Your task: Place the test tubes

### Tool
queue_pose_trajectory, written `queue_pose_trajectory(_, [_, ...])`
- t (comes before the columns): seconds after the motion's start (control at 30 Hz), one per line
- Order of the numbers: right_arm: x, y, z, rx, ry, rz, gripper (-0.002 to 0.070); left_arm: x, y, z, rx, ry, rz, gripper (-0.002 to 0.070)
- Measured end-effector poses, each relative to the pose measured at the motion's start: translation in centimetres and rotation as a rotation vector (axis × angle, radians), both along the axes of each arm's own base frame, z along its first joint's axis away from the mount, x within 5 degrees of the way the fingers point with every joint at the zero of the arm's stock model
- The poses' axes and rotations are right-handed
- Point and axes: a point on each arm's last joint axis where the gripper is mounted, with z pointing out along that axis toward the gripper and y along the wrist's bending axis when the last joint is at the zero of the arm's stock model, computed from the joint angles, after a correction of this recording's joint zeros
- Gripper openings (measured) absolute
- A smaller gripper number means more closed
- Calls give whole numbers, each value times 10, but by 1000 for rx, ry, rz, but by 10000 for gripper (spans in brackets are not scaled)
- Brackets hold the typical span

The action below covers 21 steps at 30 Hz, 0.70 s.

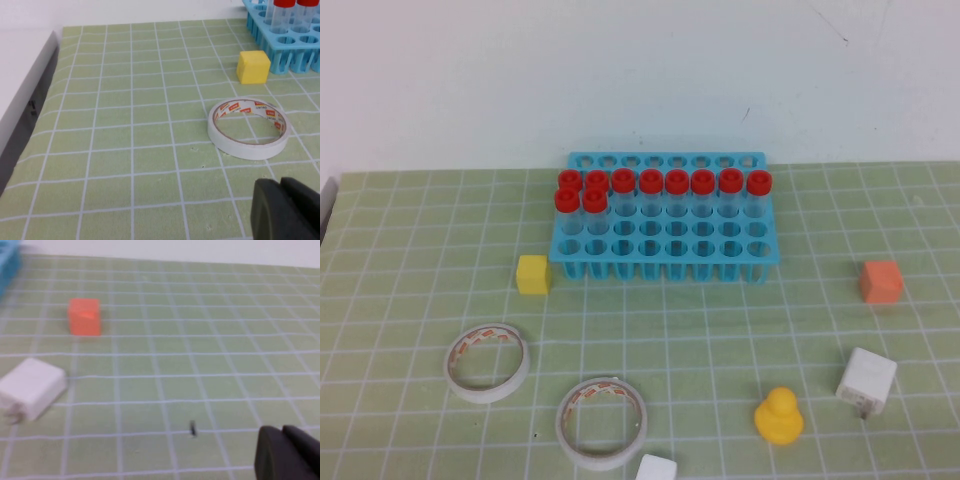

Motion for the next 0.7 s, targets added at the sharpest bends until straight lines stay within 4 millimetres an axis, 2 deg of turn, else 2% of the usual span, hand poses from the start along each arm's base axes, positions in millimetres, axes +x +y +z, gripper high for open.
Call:
queue_pose_trajectory(0.13, [1, 4, 0, 12, -2, 67, -1, 0, 0, 0, 0, 0, 0, -1])
queue_pose_trajectory(0.7, [1, 4, 0, 26, -3, 64, -1, 0, 0, 0, 0, 0, 0, -1])
